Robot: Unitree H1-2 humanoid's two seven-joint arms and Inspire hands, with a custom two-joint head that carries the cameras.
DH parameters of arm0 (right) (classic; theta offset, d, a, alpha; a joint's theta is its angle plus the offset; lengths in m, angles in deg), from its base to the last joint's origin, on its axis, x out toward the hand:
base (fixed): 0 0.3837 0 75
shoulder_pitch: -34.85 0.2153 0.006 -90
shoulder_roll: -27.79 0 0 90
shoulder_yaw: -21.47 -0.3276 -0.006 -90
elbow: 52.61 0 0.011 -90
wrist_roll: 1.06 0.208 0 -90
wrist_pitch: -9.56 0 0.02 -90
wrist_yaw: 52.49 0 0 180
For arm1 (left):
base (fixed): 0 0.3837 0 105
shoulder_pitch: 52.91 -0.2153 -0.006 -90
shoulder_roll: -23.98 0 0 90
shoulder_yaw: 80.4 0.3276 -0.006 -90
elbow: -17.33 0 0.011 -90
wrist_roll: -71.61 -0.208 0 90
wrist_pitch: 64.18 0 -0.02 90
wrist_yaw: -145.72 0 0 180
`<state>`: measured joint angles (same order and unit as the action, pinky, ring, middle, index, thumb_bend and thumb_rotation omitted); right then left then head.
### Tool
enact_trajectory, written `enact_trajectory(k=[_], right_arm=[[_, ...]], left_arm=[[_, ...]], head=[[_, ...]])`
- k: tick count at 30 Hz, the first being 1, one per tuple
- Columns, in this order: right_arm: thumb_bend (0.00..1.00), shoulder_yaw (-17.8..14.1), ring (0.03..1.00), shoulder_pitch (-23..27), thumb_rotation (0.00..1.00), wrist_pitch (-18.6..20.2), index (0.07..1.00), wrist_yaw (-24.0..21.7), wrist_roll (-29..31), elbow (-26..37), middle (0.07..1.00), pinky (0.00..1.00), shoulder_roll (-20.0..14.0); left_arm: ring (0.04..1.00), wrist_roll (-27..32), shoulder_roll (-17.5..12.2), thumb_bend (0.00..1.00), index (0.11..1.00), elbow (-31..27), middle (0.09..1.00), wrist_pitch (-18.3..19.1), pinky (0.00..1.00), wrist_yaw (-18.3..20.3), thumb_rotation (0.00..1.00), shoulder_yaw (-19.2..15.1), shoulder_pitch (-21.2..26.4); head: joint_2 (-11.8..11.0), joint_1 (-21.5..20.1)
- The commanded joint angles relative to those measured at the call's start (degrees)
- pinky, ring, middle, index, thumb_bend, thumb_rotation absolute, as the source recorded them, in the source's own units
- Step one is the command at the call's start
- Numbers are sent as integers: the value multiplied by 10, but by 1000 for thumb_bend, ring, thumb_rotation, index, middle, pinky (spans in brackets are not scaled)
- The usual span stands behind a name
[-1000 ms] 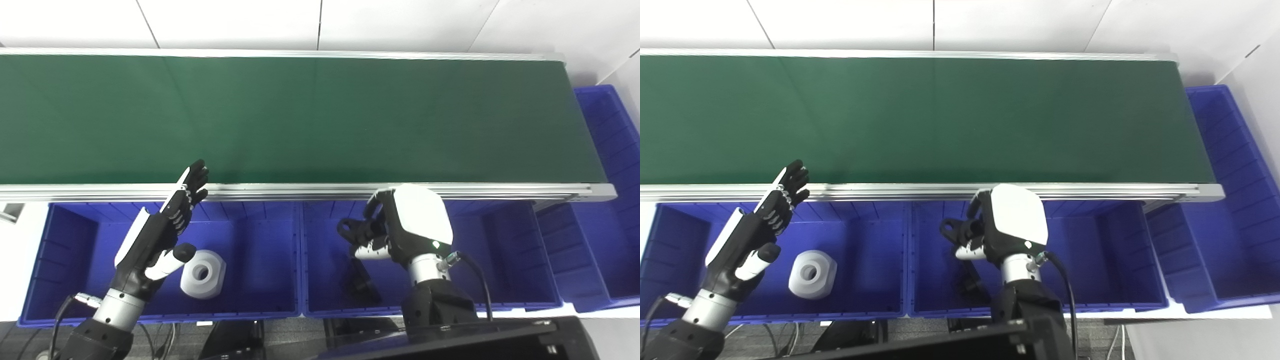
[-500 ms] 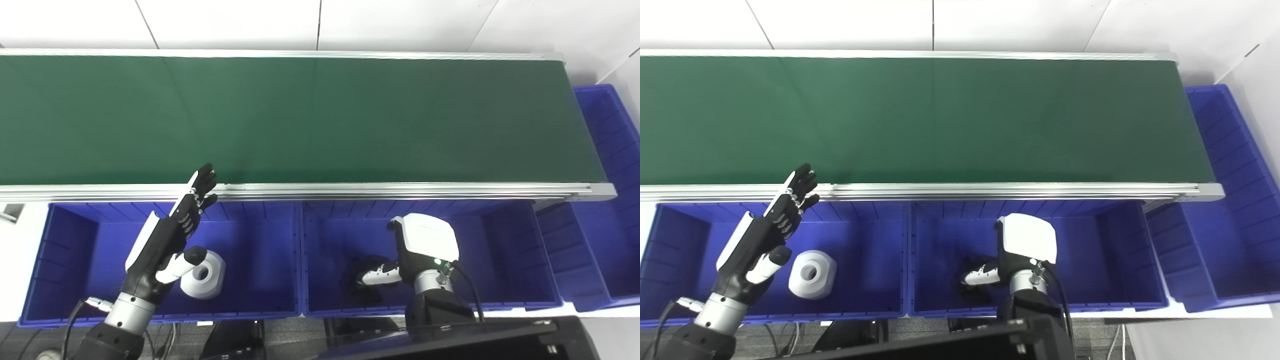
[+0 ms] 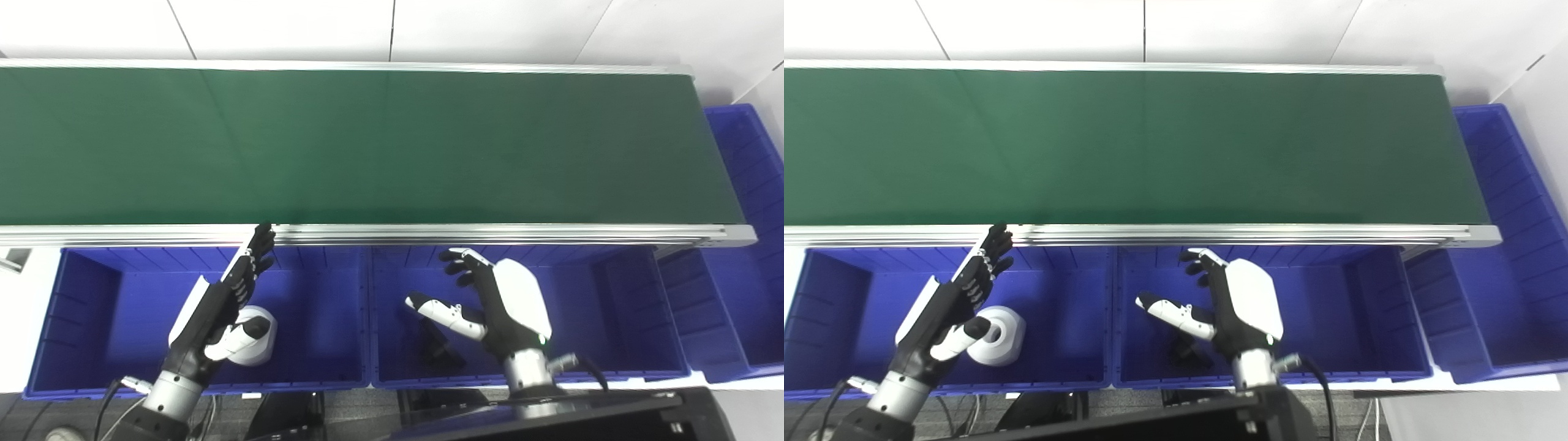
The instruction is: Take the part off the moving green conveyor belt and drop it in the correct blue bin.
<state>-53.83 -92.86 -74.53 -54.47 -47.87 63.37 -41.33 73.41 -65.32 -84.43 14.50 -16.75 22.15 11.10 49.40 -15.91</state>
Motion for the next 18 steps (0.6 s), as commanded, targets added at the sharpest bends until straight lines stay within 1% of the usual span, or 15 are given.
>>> enact_trajectory(k=[1, 2, 3, 4, 5, 6, 7, 8, 9, 10, 11, 13, 15, 16, 18], right_arm=[[762, 33, 717, -51, 903, -135, 759, 85, 138, 5, 764, 630, 33], [763, 42, 726, -62, 902, -180, 761, 102, 181, -8, 771, 641, 35], [756, 48, 756, -69, 890, -210, 766, 114, 209, -18, 790, 680, 35], [748, 54, 773, -74, 899, -258, 770, 134, 221, -36, 801, 704, 32], [732, 55, 789, -75, 930, -288, 775, 146, 224, -48, 811, 727, 29], [729, 60, 793, -69, 938, -310, 776, 169, 223, -64, 813, 733, 17], [742, 64, 803, -63, 961, -323, 779, 185, 224, -76, 817, 754, 7], [750, 63, 809, -55, 973, -327, 781, 194, 233, -93, 819, 764, -5], [774, 65, 812, -49, 988, -328, 793, 202, 239, -106, 822, 774, -14], [783, 63, 813, -41, 993, -328, 797, 197, 260, -126, 824, 777, -22], [819, 65, 810, -33, 994, -328, 819, 197, 275, -141, 828, 784, -30], [862, 71, 807, -17, 998, -328, 844, 181, 304, -164, 837, 774, -43], [907, 76, 786, -6, 991, -328, 846, 183, 323, -177, 823, 754, -45], [920, 78, 777, -3, 986, -328, 838, 188, 327, -180, 813, 745, -45], [930, 80, 779, 1, 982, -328, 837, 201, 329, -185, 813, 746, -44]], left_arm=[[1000, -5, 5, 854, 1000, 0, 1000, -60, 977, -2, 783, 5, -5], [1000, -7, 7, 851, 1000, 6, 1000, -65, 976, -3, 782, 5, -6], [1000, -8, 8, 854, 1000, 10, 1000, -68, 975, -3, 778, 6, -7], [1000, -7, 9, 852, 1000, 17, 1000, -72, 978, -1, 774, 8, -7], [1000, -7, 10, 845, 1000, 21, 1000, -75, 987, 1, 770, 9, -7], [1000, -10, 13, 843, 1000, 28, 1000, -80, 990, 0, 769, 10, -7], [1000, -12, 15, 843, 1000, 33, 1000, -83, 984, -1, 760, 11, -7], [1000, -17, 17, 842, 1000, 38, 1000, -87, 980, -4, 756, 12, -7], [1000, -20, 19, 842, 1000, 41, 1000, -89, 972, -6, 745, 12, -6], [1000, -21, 21, 842, 1000, 47, 1000, -95, 969, -8, 741, 12, -6], [1000, -21, 23, 844, 1000, 52, 1000, -100, 966, -9, 729, 11, -5], [1000, -21, 28, 853, 1000, 59, 1000, -112, 964, -14, 720, 8, -4], [1000, -26, 32, 861, 1000, 60, 1000, -122, 963, -20, 722, 5, -5], [1000, -28, 33, 864, 1000, 61, 1000, -124, 960, -21, 723, 3, -5], [1000, -30, 35, 867, 1000, 63, 1000, -128, 961, -24, 727, 1, -5]], head=[[-7, 10], [-10, 13], [-10, 13], [-22, 24], [-22, 24], [-35, 35], [-35, 35], [-46, 38], [-46, 38], [-54, 36], [-59, 34], [-59, 34], [-59, 34], [-64, 28], [-66, 26]])
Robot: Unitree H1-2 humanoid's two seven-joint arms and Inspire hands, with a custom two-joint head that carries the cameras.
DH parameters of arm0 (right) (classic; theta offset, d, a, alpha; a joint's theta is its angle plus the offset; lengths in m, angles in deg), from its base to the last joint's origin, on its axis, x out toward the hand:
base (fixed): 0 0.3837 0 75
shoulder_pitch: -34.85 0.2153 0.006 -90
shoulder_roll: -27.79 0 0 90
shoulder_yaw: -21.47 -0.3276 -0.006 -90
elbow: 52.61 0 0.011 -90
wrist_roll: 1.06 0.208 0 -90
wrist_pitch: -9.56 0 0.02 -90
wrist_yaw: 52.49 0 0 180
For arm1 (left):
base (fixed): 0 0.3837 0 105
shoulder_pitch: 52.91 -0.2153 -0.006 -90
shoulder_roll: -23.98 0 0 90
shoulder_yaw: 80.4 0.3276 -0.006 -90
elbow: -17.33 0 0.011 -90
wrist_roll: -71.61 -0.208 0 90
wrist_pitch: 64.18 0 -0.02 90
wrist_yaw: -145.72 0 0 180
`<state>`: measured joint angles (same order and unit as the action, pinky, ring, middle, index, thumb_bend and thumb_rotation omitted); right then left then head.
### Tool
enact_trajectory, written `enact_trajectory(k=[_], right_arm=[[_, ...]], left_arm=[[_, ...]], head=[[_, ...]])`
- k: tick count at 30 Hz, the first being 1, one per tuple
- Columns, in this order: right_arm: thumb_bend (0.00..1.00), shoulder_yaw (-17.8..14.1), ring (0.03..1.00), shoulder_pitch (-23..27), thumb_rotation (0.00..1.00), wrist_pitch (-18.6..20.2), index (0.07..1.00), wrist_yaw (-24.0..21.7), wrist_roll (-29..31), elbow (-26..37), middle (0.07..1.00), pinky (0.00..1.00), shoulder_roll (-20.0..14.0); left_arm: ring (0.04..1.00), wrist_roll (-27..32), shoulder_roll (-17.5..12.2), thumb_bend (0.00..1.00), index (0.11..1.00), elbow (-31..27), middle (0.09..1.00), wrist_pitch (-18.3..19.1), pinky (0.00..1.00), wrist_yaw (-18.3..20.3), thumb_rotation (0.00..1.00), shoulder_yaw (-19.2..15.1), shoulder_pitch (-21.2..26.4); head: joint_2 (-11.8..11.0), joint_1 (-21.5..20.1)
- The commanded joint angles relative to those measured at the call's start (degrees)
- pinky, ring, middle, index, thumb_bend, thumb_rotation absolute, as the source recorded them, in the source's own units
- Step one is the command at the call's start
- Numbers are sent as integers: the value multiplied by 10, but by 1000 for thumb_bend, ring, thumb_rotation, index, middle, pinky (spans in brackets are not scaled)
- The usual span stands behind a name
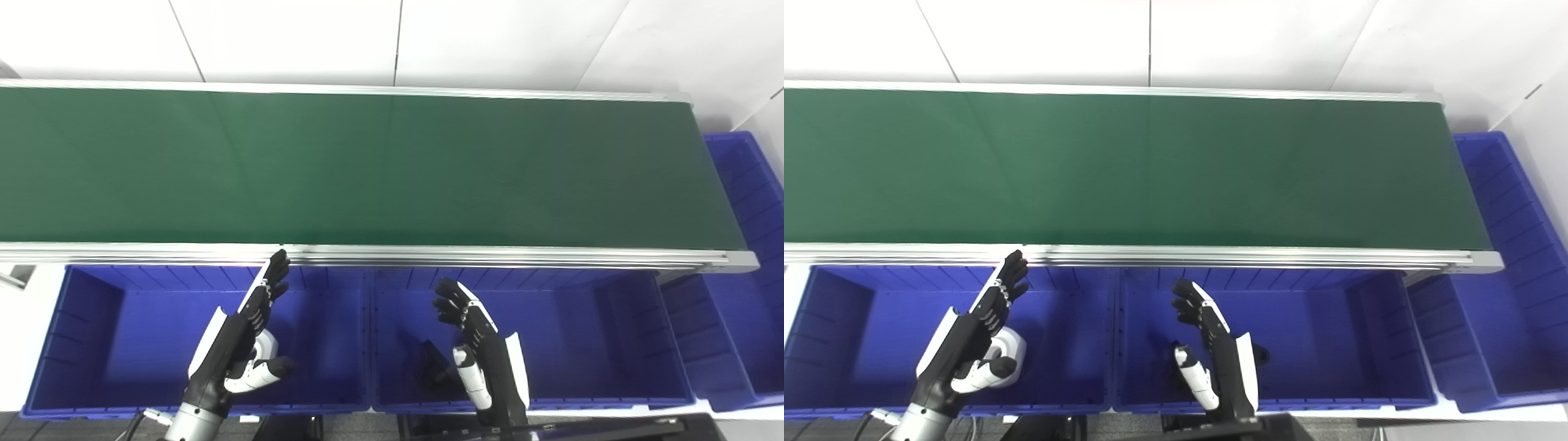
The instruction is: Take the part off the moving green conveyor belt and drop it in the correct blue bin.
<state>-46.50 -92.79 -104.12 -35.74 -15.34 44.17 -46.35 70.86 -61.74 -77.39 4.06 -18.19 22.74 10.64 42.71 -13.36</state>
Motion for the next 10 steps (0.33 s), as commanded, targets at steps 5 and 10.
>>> enact_trajectory(k=[5, 10], right_arm=[[907, 22, 781, 10, 990, -32, 848, 48, 0, -10, 820, 736, -9], [902, 37, 781, 21, 985, -32, 851, 65, -3, -24, 826, 733, -25]], left_arm=[[1000, -8, 3, 877, 1000, 7, 1000, -40, 963, -13, 727, -5, -1], [1000, -19, 9, 883, 1000, 14, 1000, -50, 947, -24, 738, -3, -2]], head=[[-20, 4], [-27, 8]])
